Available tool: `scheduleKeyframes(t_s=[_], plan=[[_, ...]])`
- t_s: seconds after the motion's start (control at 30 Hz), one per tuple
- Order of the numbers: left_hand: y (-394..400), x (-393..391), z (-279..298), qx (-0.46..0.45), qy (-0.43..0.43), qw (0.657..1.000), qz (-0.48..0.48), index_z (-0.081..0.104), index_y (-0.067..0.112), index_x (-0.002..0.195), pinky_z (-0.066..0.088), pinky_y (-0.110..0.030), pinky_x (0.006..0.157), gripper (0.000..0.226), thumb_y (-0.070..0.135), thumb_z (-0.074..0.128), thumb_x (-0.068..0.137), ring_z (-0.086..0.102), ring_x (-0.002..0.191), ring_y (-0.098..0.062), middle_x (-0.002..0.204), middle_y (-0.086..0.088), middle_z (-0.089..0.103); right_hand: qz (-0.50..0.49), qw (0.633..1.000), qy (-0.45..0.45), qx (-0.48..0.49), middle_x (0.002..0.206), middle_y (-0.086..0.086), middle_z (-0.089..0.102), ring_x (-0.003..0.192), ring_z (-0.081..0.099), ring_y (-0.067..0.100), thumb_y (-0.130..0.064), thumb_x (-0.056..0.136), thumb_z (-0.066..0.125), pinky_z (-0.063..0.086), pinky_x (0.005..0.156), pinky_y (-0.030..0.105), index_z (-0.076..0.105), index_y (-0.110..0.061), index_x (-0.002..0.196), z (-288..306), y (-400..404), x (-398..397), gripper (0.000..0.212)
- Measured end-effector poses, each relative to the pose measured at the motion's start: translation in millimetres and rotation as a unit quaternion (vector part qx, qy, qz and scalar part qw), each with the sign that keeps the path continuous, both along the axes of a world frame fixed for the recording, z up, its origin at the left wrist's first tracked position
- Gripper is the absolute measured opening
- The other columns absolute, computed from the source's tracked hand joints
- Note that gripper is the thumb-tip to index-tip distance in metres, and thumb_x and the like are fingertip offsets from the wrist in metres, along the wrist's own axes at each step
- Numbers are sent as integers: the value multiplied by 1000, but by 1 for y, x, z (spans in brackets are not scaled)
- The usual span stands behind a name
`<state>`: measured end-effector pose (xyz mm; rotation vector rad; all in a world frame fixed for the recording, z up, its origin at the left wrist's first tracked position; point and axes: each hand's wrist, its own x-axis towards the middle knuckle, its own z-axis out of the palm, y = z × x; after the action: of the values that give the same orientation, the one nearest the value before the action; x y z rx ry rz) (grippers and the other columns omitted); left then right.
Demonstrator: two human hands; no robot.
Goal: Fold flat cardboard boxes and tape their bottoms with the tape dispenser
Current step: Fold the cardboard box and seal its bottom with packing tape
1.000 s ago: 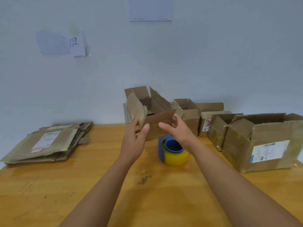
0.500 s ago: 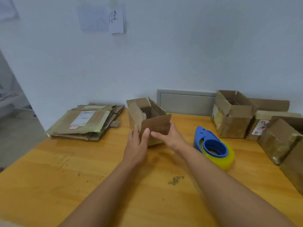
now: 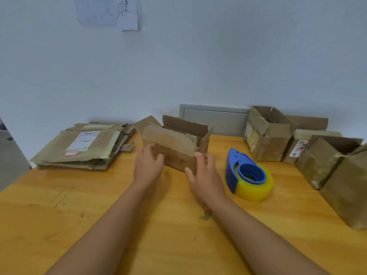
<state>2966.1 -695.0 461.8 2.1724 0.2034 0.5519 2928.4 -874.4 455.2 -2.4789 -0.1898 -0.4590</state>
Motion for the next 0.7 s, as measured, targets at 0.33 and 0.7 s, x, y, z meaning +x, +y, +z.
scheduleKeyframes(t_s=[0.33,0.7], plan=[[24,60,-2,-32,35,995,-85,43,46,138,39,-35,97,50,27,57,93,40,123,-22,147,-5,31,-17,955,123,-268,161,14,14,144,21,35,-44,98,43,28,114,48,5,-32,159,27,0,41,73],[-17,89,-7,115,110,974,-159,9,53,152,41,-41,106,72,43,52,96,34,142,-29,163,-3,1,-60,911,183,-365,166,16,0,151,-8,43,-70,96,29,-1,119,60,8,-36,159,71,-46,93,74]])
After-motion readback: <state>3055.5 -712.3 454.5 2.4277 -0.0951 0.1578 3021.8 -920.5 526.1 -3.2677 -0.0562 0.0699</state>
